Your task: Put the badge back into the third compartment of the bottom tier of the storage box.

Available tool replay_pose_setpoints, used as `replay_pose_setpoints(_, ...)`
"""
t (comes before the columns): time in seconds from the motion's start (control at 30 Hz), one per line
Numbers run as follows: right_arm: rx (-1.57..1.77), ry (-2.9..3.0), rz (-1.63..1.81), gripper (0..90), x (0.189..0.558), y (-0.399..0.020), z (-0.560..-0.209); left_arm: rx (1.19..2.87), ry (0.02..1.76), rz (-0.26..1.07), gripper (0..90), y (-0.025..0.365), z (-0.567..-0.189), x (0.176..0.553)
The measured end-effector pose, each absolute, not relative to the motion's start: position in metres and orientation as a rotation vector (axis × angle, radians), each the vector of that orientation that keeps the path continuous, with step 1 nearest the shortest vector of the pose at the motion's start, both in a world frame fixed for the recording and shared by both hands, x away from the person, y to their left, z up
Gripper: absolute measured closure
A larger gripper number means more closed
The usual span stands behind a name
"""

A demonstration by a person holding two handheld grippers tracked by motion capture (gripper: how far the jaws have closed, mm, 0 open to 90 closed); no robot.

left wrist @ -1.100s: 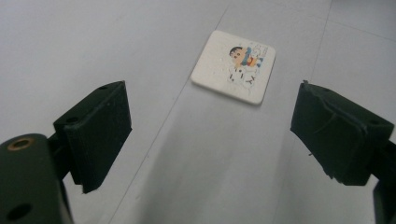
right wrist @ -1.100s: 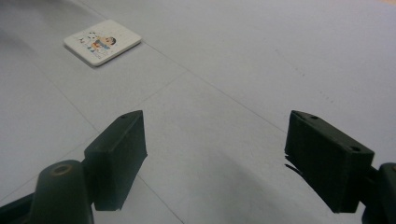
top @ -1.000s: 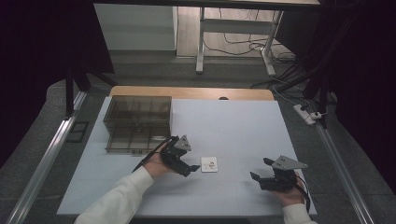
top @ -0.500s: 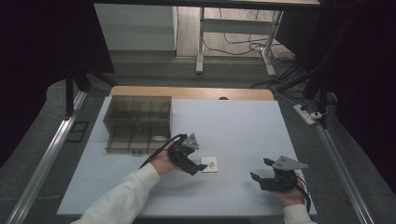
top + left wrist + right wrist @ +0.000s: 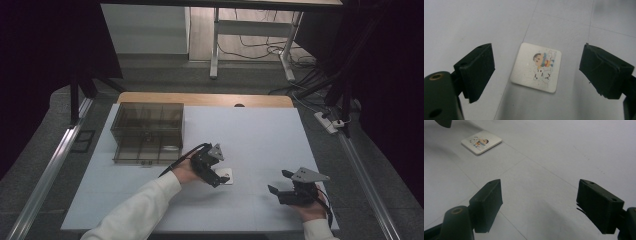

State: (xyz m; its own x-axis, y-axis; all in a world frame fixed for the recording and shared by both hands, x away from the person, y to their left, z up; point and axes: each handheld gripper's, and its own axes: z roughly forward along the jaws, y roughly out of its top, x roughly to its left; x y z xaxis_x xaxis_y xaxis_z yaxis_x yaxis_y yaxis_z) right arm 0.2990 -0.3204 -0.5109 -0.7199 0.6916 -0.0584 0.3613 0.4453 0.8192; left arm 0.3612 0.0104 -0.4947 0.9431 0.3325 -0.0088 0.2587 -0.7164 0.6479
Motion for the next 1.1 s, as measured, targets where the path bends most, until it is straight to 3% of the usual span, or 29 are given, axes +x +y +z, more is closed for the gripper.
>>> replay_pose_setpoints(0.7, 0.882, 2.332, 1.166, 20.3, 0.299, -0.319, -0.511, 2.491, 0.386, 0.053, 12.0, -0.008, -0.522, 0.375)
replay_pose_setpoints(1.1, 0.873, 2.319, 1.164, 20.7, 0.298, -0.32, -0.51, 2.516, 0.341, 0.074, 16.0, -0.011, -0.525, 0.372)
